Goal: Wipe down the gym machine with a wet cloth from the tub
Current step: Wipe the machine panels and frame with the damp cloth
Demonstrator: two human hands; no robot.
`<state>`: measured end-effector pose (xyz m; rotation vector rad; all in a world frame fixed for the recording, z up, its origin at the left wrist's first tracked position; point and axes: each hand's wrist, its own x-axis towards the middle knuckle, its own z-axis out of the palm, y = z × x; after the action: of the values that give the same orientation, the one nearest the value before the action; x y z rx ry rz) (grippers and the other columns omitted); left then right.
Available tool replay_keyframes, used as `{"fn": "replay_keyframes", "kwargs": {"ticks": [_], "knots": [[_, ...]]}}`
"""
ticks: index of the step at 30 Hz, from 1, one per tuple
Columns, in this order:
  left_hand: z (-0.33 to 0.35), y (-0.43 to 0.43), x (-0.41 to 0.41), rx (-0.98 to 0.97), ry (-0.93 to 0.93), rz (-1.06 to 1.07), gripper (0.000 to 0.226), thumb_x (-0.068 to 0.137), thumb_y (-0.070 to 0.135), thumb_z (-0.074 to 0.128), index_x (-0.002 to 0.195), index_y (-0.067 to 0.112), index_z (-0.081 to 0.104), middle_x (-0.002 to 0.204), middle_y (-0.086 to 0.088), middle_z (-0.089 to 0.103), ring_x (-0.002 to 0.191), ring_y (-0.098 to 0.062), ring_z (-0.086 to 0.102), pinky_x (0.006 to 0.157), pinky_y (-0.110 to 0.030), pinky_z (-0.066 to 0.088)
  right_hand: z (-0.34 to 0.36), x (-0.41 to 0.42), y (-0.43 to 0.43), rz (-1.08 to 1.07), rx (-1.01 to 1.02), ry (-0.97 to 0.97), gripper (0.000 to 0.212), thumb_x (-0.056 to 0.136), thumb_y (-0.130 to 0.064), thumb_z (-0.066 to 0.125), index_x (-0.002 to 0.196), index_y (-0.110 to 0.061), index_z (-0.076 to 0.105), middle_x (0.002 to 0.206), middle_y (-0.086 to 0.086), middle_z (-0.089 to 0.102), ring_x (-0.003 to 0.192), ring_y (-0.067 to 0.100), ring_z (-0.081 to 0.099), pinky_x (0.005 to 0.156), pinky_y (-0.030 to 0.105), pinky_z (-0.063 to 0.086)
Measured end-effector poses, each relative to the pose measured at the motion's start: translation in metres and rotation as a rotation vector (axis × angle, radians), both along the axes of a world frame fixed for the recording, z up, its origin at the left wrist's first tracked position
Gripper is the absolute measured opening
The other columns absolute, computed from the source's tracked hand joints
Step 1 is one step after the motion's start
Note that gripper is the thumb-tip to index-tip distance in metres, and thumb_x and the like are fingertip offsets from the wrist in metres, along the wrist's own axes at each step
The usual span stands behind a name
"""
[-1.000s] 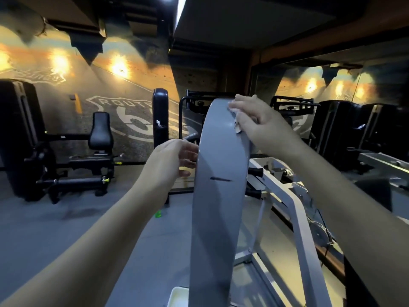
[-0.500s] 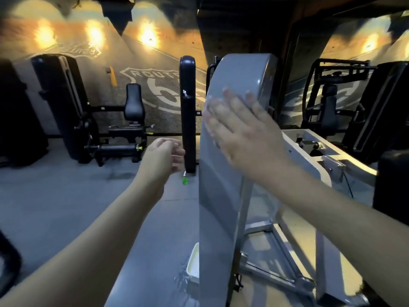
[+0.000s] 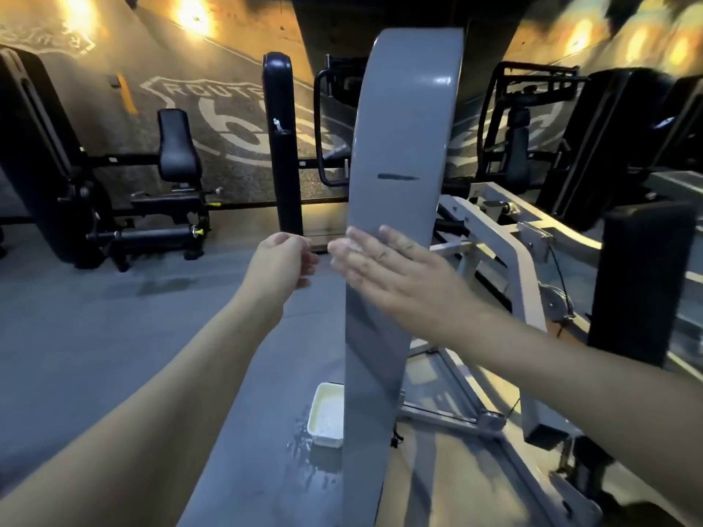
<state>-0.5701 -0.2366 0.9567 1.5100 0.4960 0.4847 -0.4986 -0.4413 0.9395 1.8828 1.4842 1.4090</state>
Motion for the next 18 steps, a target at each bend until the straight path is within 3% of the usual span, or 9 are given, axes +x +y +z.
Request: {"fn": "replay_keyframes", "kwargs": {"ticks": [3,6,8,10,12,15,18], "knots": [[-0.013,0.016,0.002,0.029,0.028,-0.109,0.017,0.098,0.01,0.051,0.097,0.011,0.068,0.081,-0.009,0.068,0.074,-0.022,0.062,0.067,-0.032,0.052,-0.009,-0.008,0.017,-0.004,0.147,0.005,0.045,0.11,-0.009,0.031,0.153,-0.003,0.044,0.162,0.011,0.038,0.15,0.032,0.034,0.123,0.047,0.03],[-0.033,0.048,-0.009,0.095,0.067,-0.232,0.02,0.097,0.01,0.05,0.103,0.008,0.07,0.08,-0.006,0.068,0.073,-0.021,0.063,0.07,-0.034,0.054,-0.055,-0.018,0.048,-0.006,0.057,0.054,0.04,0.108,-0.004,0.034,0.138,0.001,0.059,0.151,0.018,0.052,0.144,0.036,0.044,0.12,0.048,0.036],[-0.05,0.076,-0.018,0.124,0.093,-0.275,0.02,0.097,0.009,0.049,0.101,0.009,0.069,0.078,-0.004,0.068,0.073,-0.019,0.062,0.071,-0.034,0.053,-0.085,-0.022,0.077,0.016,0.019,0.185,0.034,0.103,-0.002,0.046,0.129,-0.002,0.067,0.14,0.017,0.062,0.137,0.035,0.053,0.116,0.047,0.041],[-0.071,0.106,-0.027,0.093,0.13,-0.298,0.02,0.097,0.007,0.048,0.096,0.011,0.067,0.077,-0.004,0.067,0.071,-0.02,0.06,0.067,-0.031,0.051,-0.108,-0.032,0.112,-0.008,0.058,0.478,0.037,0.096,0.001,0.054,0.131,-0.006,0.066,0.136,0.014,0.065,0.132,0.034,0.058,0.115,0.047,0.043],[-0.098,0.135,-0.036,0.04,0.194,-0.322,0.019,0.098,0.006,0.047,0.094,0.013,0.064,0.081,-0.005,0.066,0.071,-0.021,0.059,0.066,-0.03,0.049,-0.125,-0.049,0.149,-0.091,0.221,1.015,0.036,0.099,-0.003,0.059,0.134,-0.01,0.064,0.129,0.01,0.068,0.122,0.025,0.063,0.109,0.039,0.047],[-0.14,0.178,-0.046,-0.026,0.358,-0.383,0.013,0.101,0.016,0.05,0.102,0.014,0.062,0.096,-0.008,0.067,0.082,-0.022,0.061,0.074,-0.034,0.052,-0.146,-0.059,0.206,-0.169,0.56,1.73,0.025,0.109,-0.02,0.048,0.122,-0.012,0.069,0.095,-0.001,0.069,0.082,0.004,0.061,0.089,0.028,0.047],[-0.171,0.215,-0.045,-0.166,0.445,-0.442,0.021,0.102,0.031,0.055,0.108,0.014,0.064,0.1,-0.01,0.067,0.083,-0.021,0.066,0.078,-0.033,0.057,-0.167,-0.057,0.256,-0.203,0.703,1.977,0.027,0.108,-0.026,0.05,0.127,-0.016,0.066,0.097,-0.007,0.068,0.073,-0.006,0.058,0.075,0.015,0.046]]}}
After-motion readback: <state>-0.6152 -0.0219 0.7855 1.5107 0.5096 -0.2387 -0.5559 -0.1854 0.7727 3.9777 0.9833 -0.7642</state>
